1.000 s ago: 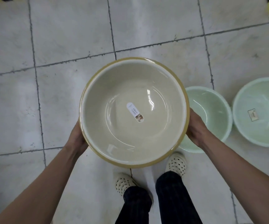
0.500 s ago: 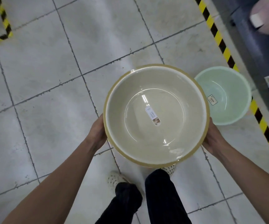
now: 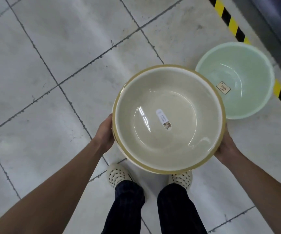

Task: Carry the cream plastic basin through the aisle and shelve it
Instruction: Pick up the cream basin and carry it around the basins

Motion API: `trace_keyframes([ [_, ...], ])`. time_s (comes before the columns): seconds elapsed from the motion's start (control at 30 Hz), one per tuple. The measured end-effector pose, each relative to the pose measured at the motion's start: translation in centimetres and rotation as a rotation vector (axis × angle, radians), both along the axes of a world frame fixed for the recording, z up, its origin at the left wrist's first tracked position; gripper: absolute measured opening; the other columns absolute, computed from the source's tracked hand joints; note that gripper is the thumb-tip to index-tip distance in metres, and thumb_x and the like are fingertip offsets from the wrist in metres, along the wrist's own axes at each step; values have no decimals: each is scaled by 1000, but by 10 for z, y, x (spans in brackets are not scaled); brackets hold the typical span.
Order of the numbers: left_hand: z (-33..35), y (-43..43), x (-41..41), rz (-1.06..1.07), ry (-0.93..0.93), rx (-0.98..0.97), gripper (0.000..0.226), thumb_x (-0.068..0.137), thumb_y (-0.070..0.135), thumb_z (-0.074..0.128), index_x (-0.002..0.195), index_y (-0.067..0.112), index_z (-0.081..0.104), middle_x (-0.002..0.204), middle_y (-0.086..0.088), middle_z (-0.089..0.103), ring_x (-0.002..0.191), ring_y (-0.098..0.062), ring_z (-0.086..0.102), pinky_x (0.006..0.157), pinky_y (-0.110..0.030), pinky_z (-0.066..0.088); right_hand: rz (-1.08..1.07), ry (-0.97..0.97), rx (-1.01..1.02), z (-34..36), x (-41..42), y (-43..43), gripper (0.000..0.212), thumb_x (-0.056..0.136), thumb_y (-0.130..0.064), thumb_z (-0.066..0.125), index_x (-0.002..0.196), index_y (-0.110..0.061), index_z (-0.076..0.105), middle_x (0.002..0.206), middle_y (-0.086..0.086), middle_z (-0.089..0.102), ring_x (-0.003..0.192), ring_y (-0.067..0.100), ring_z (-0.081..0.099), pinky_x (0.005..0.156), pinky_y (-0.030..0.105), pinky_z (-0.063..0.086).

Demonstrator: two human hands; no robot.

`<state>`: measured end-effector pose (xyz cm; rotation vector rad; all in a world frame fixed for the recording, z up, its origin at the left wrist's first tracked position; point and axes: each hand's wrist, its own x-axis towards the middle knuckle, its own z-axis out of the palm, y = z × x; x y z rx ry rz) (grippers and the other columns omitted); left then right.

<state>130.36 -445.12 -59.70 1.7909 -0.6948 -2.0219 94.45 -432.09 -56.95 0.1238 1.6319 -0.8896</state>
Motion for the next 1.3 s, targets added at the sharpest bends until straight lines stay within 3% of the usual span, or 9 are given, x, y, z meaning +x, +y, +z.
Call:
trace_keyframes([
  [0.23,-43,-9,-6,-8,-23,35,30,104,31,57,118,11,74,112,-18,63,102,-36,59,92,-51,49,-40,-20,-6,-38,3,11,38,104,-39,48,83,-36,80,102,3,72,106,30,64,110,60,45],
  [0.4,-65,8,-10,-5,-52,4,35,103,30,59,117,1,71,102,-19,66,94,-36,64,92,-55,54,-75,-52,11,-66,5,19,41,101,-38,49,71,-34,77,89,3,69,99,31,59,92,50,49],
  [0.53,-76,10,-8,-50,8,-54,25,105,25,58,112,9,76,95,-14,72,87,-33,68,84,-48,58,-49,-61,-11,-81,2,28,33,107,-35,53,89,-33,81,90,-4,81,79,16,77,67,34,65],
  [0.63,-83,7,-6,-157,97,-122,29,111,17,46,114,5,73,98,-22,66,85,-34,66,78,-45,58,-71,-107,-7,-90,-1,33,43,107,-25,52,80,-30,84,83,-4,81,71,13,77,57,29,62],
  [0.83,-89,4,-6,-111,74,-32,28,110,21,50,118,12,75,99,-15,72,85,-31,72,77,-43,61,-76,-120,-31,-92,3,33,25,108,-24,50,93,-22,70,73,-5,75,63,12,73,55,27,61],
  [0.97,-75,-1,-13,-115,47,-28,25,105,26,56,113,9,73,87,-6,73,74,-21,73,68,-36,60,-85,-107,-99,-82,-1,37,12,98,-28,63,101,-20,73,91,3,75,83,25,71,66,34,65],
  [1.07,-59,-6,-15,-135,4,-14,25,104,26,55,94,14,74,77,-1,72,67,-18,71,66,-34,58,-96,-120,-114,-68,-2,49,23,105,-22,54,115,-17,74,98,5,79,85,26,75,70,38,66],
  [1.2,-21,-17,-23,-149,-28,-7,24,101,31,59,96,17,77,82,-5,72,72,-24,70,67,-36,59,-127,-148,-133,-31,0,57,57,109,-11,40,82,-29,86,83,-1,81,73,16,78,61,32,64],
  [1.3,15,-30,-35,-185,-109,7,23,105,28,57,94,12,70,87,-13,62,79,-30,62,68,-34,57,-130,-152,-166,0,-6,58,60,110,-7,36,88,-30,87,91,-1,82,82,18,79,64,32,63],
])
